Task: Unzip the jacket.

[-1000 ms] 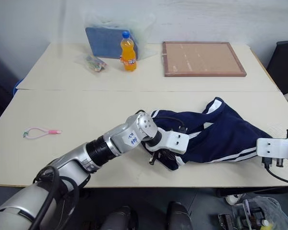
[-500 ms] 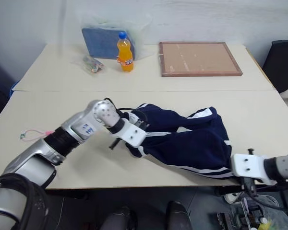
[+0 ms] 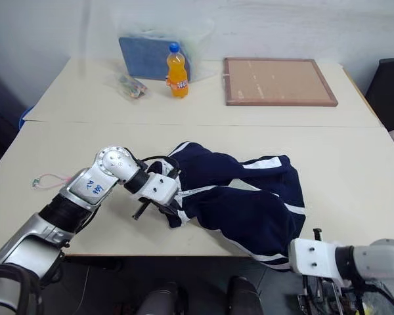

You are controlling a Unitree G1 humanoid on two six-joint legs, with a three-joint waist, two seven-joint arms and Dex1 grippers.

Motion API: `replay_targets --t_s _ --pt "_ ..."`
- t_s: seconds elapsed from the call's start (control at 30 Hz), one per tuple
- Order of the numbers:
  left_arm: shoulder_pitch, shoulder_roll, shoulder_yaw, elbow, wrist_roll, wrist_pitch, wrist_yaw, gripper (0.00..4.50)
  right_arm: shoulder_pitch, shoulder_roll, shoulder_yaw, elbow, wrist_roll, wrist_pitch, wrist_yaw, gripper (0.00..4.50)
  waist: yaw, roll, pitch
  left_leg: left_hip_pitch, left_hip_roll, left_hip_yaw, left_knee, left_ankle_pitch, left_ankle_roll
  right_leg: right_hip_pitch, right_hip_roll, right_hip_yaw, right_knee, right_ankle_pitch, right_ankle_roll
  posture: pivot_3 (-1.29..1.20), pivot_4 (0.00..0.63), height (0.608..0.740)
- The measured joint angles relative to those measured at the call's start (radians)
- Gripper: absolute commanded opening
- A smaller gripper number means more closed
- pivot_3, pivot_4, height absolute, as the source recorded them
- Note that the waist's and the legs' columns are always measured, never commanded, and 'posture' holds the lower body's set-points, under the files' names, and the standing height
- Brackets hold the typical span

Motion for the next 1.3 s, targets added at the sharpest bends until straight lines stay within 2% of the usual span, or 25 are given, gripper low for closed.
replay_targets --t_s 0.13,0.23,0.5,0.67,0.8,0.93,1.07,1.13,1.2,1.3 --pt "0.036 0.02 0.056 -0.039 -0.015 0.055 0.017 0.0 0.052 0.053 -0.023 -0.105 -0.008 0.062 -0.043 0.02 0.0 0.0 0.0 0.0 0.0 -0.001 0.0 0.0 0.0 0.0 0.0 0.0 0.0 0.0 0.0 0.0 0.15 0.74" --pt "0.056 0.024 0.066 -0.036 -0.011 0.06 0.039 0.71 0.07 0.07 -0.023 -0.136 -0.019 0.084 -0.062 0.0 0.001 0.0 0.0 0.0 -0.001 -0.001 0.0 0.0 0.0 0.0 0.0 0.0 0.0 0.0 0.0 0.0 0.15 0.74" --pt "0.06 0.016 0.066 -0.033 -0.016 0.097 0.006 3.07 0.072 0.075 -0.038 -0.123 -0.07 0.067 -0.071 0.0 0.0 -0.001 0.0 0.0 0.0 0.002 0.0 0.0 0.0 0.0 0.0 0.0 0.0 0.0 0.0 0.0 0.15 0.74" --pt "0.054 0.046 0.077 -0.028 -0.039 0.099 -0.047 3.07 0.153 0.077 -0.108 -0.125 -0.114 0.009 -0.029 0.0 0.002 -0.001 0.0 0.0 0.0 0.002 0.0 0.0 0.0 0.0 0.0 0.0 0.0 0.0 0.0 0.0 0.15 0.74" --pt "-0.003 0.07 0.122 0.056 -0.06 0.094 -0.052 3.07 0.377 0.12 -0.17 -0.202 -0.192 -0.06 0.043 0.0 0.012 -0.001 0.0 0.0 -0.001 0.001 -0.001 0.0 0.0 0.0 0.0 -0.001 -0.001 0.0 0.0 0.0 0.15 0.74" --pt "-0.067 0.05 0.143 0.156 -0.059 0.057 -0.052 3.07 0.488 0.171 -0.095 -0.288 -0.277 -0.083 0.04 0.0 0.01 -0.004 -0.002 0.001 -0.001 0.002 -0.001 0.0 0.0 0.001 0.0 0.0 -0.001 0.0 0.0 0.0 0.15 0.74" --pt "-0.086 0.012 0.139 0.203 -0.058 0.044 -0.052 3.07 0.478 0.19 0.032 -0.277 -0.391 -0.106 -0.022 0.0 0.004 -0.005 -0.002 0.0 0.0 0.002 -0.001 0.0 0.0 0.001 0.001 -0.001 -0.001 0.0 -0.001 0.0 0.15 0.74" --pt "-0.105 -0.009 0.138 0.214 -0.056 0.041 -0.052 3.07 0.402 0.226 0.092 -0.221 -0.474 -0.129 -0.095 0.0 0.0 -0.008 -0.002 0.0 0.0 0.001 0.0 0.0 -0.001 0.001 0.001 -0.001 0.0 -0.001 -0.001 0.0 0.15 0.74" --pt "-0.126 -0.044 0.131 0.227 -0.053 0.033 -0.051 3.07 0.318 0.249 0.105 -0.165 -0.531 -0.142 -0.164 0.0 -0.002 -0.007 -0.003 0.001 -0.001 0.003 0.0 0.0 -0.001 0.0 0.0 0.001 0.0 -0.001 -0.001 0.0 0.15 0.74" --pt "-0.135 -0.065 0.127 0.25 -0.037 0.009 -0.051 3.07 0.31 0.257 0.098 -0.162 -0.506 -0.138 -0.165 0.0 -0.001 -0.007 -0.003 0.001 0.0 0.001 -0.002 0.0 -0.002 0.0 0.002 -0.001 0.001 -0.001 -0.002 0.0 0.15 0.74"
